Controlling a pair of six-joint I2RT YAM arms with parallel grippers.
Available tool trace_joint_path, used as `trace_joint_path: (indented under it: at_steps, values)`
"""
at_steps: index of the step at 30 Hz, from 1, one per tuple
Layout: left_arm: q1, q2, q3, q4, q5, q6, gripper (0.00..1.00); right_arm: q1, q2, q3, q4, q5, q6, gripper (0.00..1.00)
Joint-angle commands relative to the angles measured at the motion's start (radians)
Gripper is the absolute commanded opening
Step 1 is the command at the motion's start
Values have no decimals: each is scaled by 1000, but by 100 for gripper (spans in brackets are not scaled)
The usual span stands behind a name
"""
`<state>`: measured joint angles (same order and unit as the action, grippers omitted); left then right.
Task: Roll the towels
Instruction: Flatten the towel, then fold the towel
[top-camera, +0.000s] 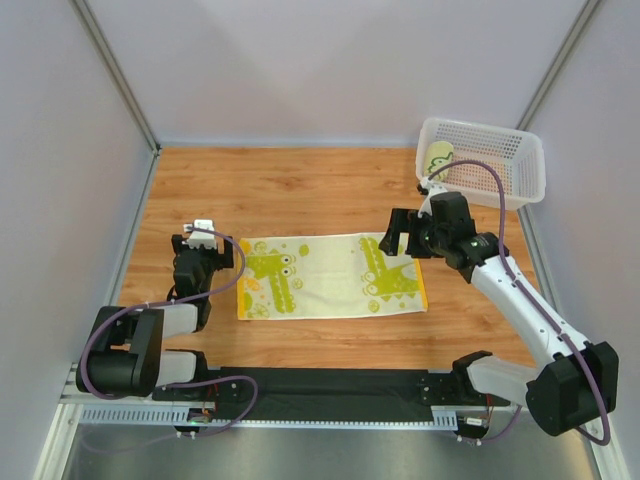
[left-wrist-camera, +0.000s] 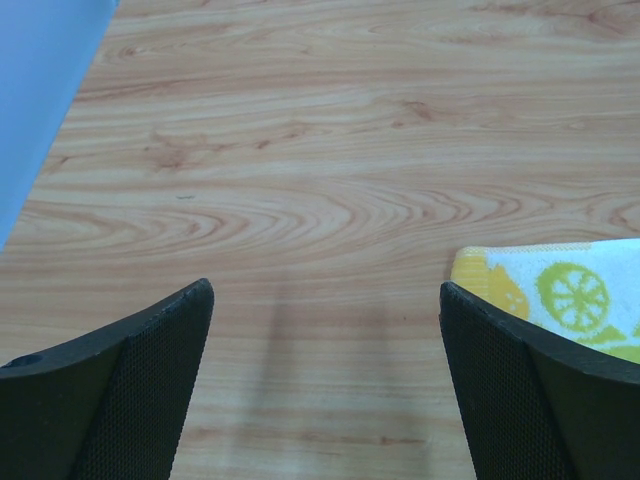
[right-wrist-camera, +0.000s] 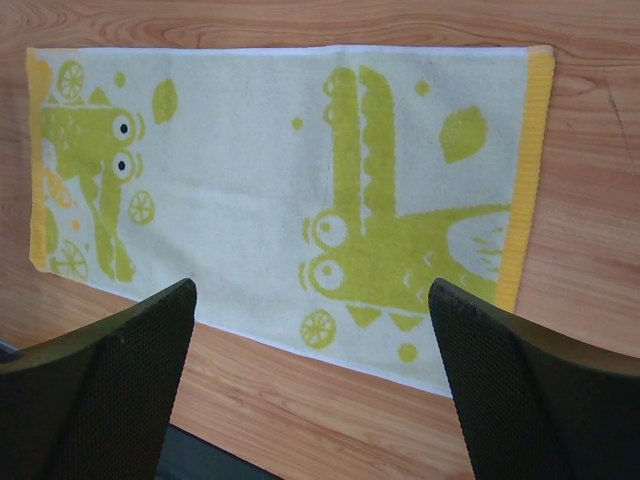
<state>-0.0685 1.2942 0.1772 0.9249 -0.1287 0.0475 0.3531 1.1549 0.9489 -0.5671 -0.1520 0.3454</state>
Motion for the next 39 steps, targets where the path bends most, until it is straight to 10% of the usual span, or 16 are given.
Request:
trace_joint_path:
  at_steps: [1,28,31,34,39]
  values:
    - [3,-3,19,68,9,-14,100,0,-26,22,-17,6,-19,99]
    - [3,-3,19,66,11,-14,100,-35,222,132,-124,199,-52,100]
    - [-25,-184,45,-128,36,24,100,-115,314,169,-223,197,-4,100]
    - [-24,-432,151,-1009,191,38,98,-190,333,140,-205,108,36,99]
    - [-28,-373,185,-1099,614,346,99,-198,306,145,-203,115,33,100]
